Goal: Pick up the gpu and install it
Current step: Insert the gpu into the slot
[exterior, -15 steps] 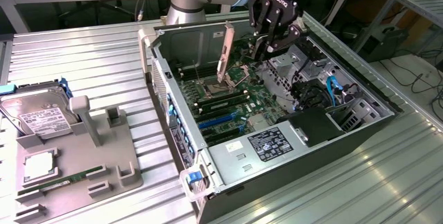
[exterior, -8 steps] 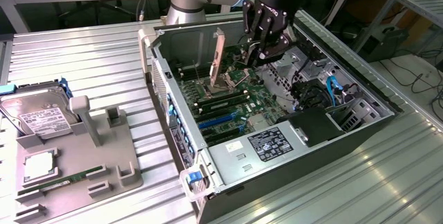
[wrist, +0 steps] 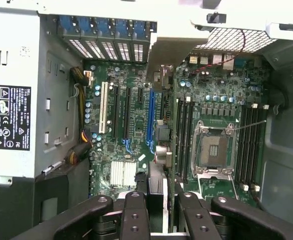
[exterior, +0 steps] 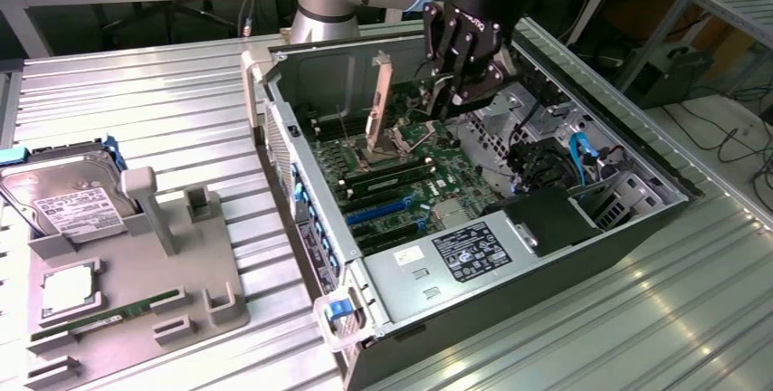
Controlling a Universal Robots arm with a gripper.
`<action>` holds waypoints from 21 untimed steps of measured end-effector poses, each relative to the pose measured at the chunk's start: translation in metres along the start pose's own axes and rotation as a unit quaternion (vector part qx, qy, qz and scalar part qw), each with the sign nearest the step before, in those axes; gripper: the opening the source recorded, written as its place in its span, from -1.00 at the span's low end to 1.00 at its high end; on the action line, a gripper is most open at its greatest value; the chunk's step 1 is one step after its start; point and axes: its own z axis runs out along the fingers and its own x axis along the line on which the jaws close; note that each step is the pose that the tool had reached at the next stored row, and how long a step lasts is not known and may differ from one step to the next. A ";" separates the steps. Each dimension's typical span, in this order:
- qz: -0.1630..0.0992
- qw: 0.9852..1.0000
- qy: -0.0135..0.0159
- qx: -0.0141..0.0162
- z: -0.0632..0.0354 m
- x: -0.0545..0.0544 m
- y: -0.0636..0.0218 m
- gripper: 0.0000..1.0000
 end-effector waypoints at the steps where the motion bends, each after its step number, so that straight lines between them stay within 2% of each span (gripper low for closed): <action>1: 0.000 1.000 0.000 0.000 0.0002 0.000 0.0000 -0.44; 12: 0.000 1.000 0.000 0.000 0.0027 0.002 0.0001 -0.44; 21: 0.000 1.000 0.000 0.000 0.0090 0.002 -0.0001 -0.44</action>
